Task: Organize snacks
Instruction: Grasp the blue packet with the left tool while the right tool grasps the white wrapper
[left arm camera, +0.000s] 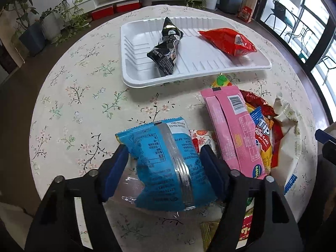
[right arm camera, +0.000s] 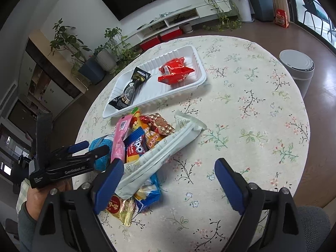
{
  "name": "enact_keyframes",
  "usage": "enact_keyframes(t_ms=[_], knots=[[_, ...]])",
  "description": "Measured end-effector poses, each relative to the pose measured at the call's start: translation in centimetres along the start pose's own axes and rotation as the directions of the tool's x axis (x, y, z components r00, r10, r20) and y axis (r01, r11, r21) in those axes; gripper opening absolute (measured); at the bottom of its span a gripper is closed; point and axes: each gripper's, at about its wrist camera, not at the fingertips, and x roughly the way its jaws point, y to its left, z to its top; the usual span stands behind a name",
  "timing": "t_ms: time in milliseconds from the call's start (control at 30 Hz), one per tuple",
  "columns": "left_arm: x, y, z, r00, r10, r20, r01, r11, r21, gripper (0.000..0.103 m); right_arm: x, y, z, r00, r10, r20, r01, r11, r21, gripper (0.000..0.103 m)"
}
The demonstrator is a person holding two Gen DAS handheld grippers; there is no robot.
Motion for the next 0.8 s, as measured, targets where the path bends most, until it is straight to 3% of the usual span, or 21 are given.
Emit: enact_keyframes(t_ms=[167,367,467,633,800], knots=[[1.0,0.2,0.3,1.0,0.009,-0.017,-0.009,1.0,0.018,0.067,0.7,-0.3,-0.1,1.0,0.002,-0.025,-0.002,1.0,0.011,0.091],[1.5,0.5,0.6,1.0,0.002,-0.005,-0.002,1.0,0.031,0.05,1.2,-0.2,-0.5,0.999,0.007,-0.04,-0.006,1.0,0.012,0.09],[1.0,0.9,0.5,1.0,-0.011,0.009,0.011,1.0,0.025,0.048,1.4,-0.4,-0.6,0.998,0.027,-0.053,-0.025,0.999,0.042,0.09],[-0.4,1.4,0.1,0.998,-0.033,0.056,0.032,0.999,0.009,0.048,1.7,-0.3,-0.8,0.996,0.063,-0.064,-0.057,0.994,0.092,0.09],[-3.4,2.4,-0.7,0.985,-0.102,0.14,0.107,0.994,-0.032,0.048,3.0,0.0,-0.9,0.987,0.129,-0.099,-0.112,0.98,0.164,0.084]])
